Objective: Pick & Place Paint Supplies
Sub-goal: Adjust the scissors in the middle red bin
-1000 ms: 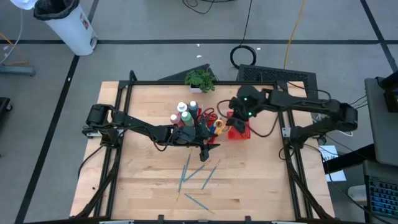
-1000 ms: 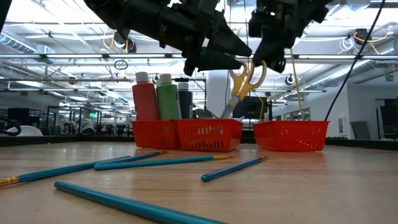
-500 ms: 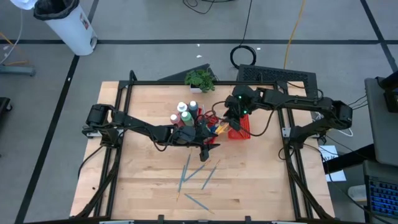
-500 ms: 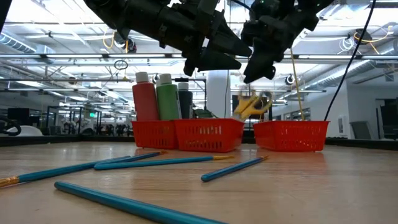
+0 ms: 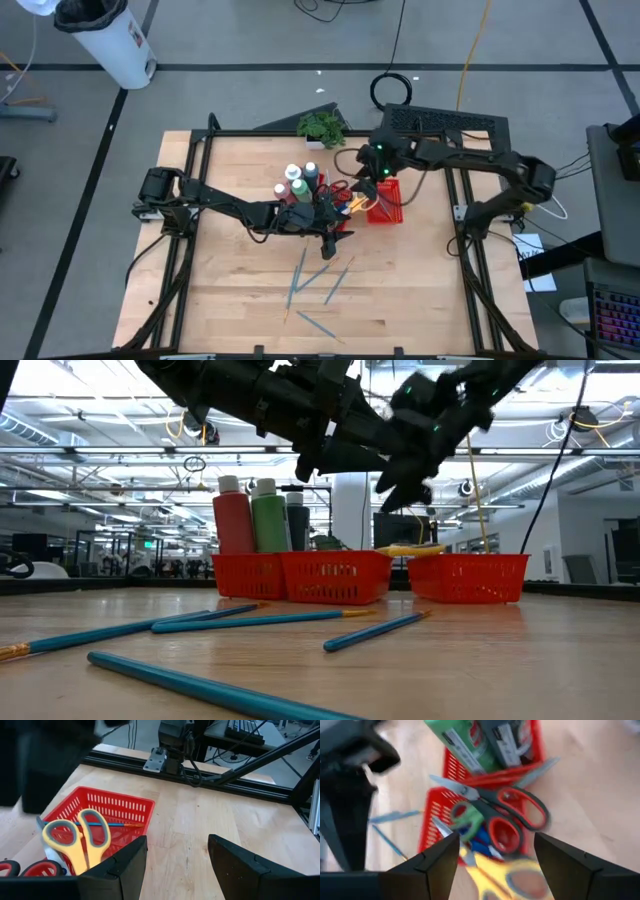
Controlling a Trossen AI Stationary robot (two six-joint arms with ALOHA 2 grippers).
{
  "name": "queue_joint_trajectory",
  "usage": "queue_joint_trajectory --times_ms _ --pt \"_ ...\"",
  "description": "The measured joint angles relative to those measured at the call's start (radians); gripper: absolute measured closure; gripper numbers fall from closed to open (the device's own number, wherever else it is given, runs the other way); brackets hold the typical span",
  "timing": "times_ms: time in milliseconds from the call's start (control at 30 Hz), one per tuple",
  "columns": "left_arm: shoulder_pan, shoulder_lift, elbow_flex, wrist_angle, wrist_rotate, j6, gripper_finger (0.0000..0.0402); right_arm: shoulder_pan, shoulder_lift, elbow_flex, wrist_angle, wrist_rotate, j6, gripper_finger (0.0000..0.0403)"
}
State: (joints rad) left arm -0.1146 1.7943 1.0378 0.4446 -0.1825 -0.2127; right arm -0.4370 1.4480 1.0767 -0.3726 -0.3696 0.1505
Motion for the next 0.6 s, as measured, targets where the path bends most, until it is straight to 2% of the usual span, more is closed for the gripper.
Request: queue_joint_trajectory --times_ms 100,233,467,600 --pt "0.000 0.000 0.000 0.000 0.000 0.000 0.0183 -0.031 0.084 0.002 0.051 -0.101 0.004 0.0158" --pt "0.000 0.000 0.000 -0.002 0.000 0.000 0.0183 -0.070 0.189 0.002 0.142 -0.172 0.000 0.0162" --pt "0.000 0.000 0.000 -0.006 0.000 0.000 0.0183 -0.121 0.304 0.043 0.168 -0.186 -0.007 0.0164" --pt "0.000 0.000 0.000 -0.009 0.000 0.000 0.0183 -0.122 0.338 0.048 0.166 -0.251 -0.009 0.0165"
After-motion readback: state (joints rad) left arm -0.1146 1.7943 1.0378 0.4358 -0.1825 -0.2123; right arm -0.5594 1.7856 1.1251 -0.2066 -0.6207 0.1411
